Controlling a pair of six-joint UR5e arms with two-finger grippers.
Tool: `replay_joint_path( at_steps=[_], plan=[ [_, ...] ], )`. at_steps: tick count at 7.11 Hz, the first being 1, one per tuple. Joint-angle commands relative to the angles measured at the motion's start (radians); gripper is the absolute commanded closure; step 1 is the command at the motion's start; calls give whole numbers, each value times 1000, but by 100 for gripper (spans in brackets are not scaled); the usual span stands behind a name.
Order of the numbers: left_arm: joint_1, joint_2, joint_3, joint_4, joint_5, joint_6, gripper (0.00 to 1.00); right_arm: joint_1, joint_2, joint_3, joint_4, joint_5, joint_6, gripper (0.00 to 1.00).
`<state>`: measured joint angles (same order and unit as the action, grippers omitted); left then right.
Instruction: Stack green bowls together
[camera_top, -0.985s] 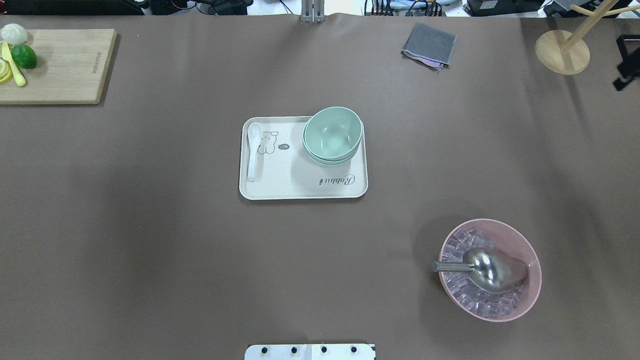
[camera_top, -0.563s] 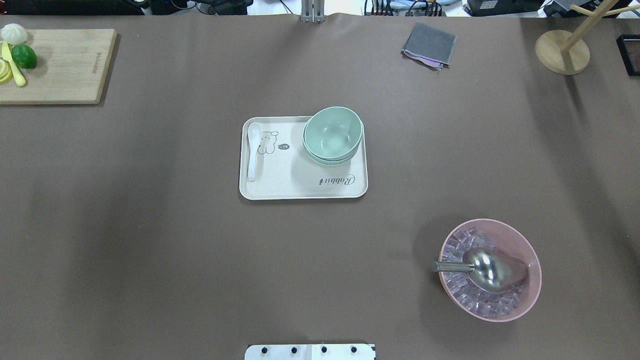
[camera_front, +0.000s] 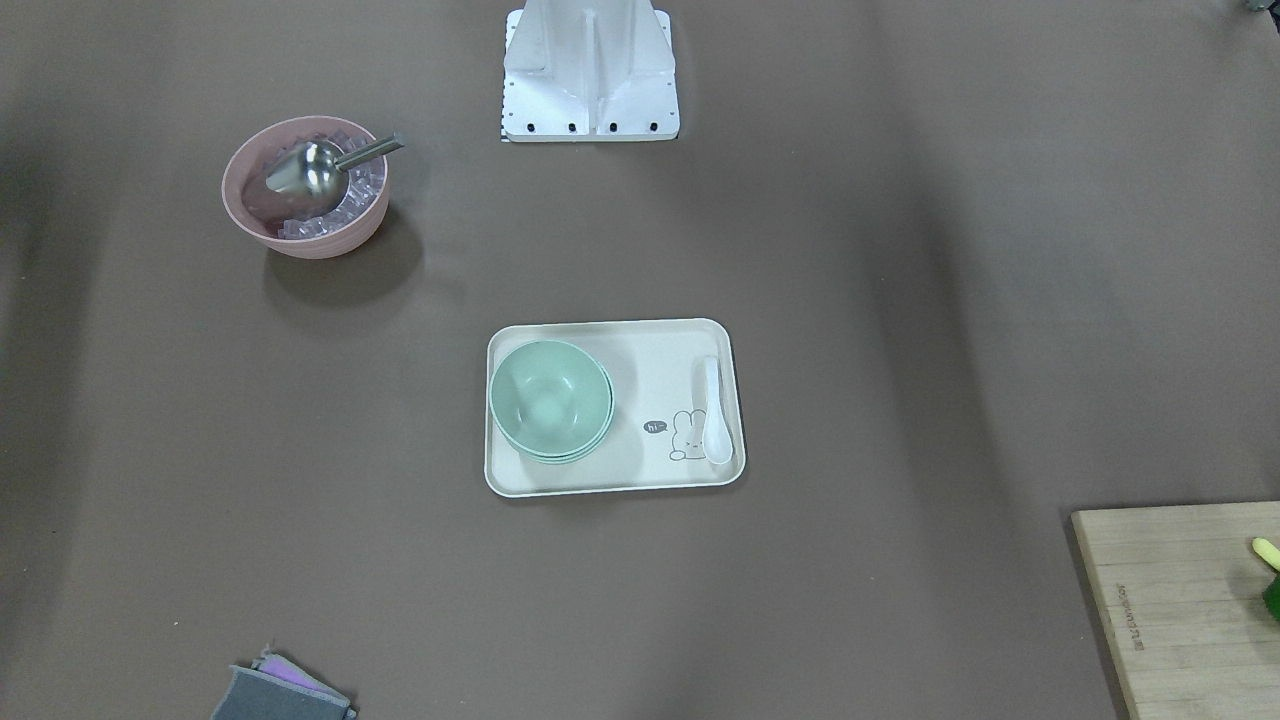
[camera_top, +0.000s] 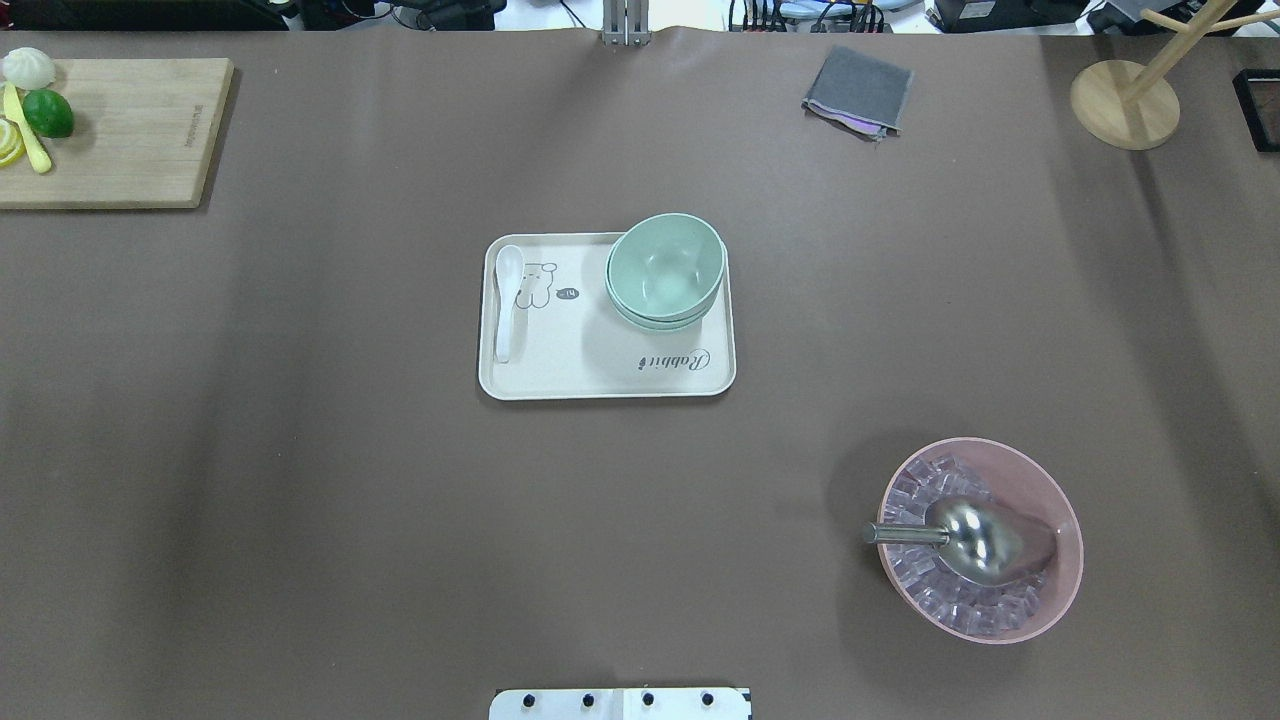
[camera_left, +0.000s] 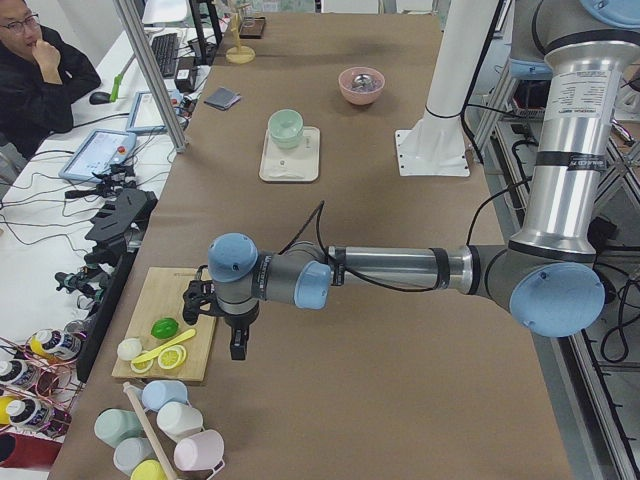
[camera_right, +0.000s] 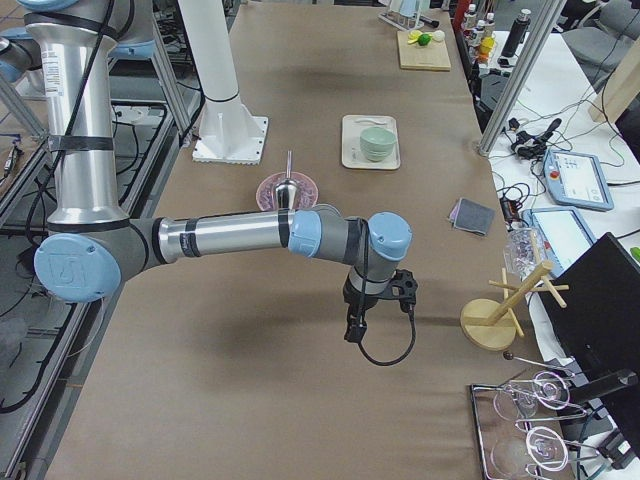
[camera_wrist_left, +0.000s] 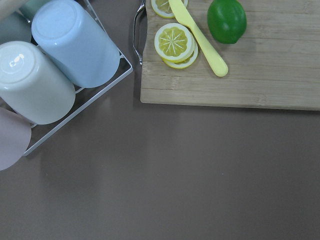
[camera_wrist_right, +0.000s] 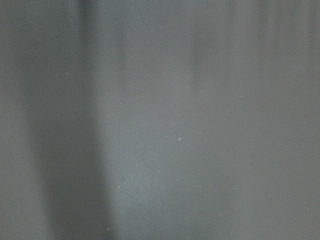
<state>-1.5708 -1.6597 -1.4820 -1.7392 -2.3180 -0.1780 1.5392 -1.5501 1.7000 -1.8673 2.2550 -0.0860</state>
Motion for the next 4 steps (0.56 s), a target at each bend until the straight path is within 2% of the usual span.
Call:
replay_joint_path(
  at_steps=[1, 4],
  plan=[
    [3, 6, 5, 1, 2, -3, 2, 13, 10, 12, 0, 8, 3, 0],
    [5, 5, 6, 1, 3, -5, 2, 13, 2, -22, 29, 6, -6, 0]
  ],
)
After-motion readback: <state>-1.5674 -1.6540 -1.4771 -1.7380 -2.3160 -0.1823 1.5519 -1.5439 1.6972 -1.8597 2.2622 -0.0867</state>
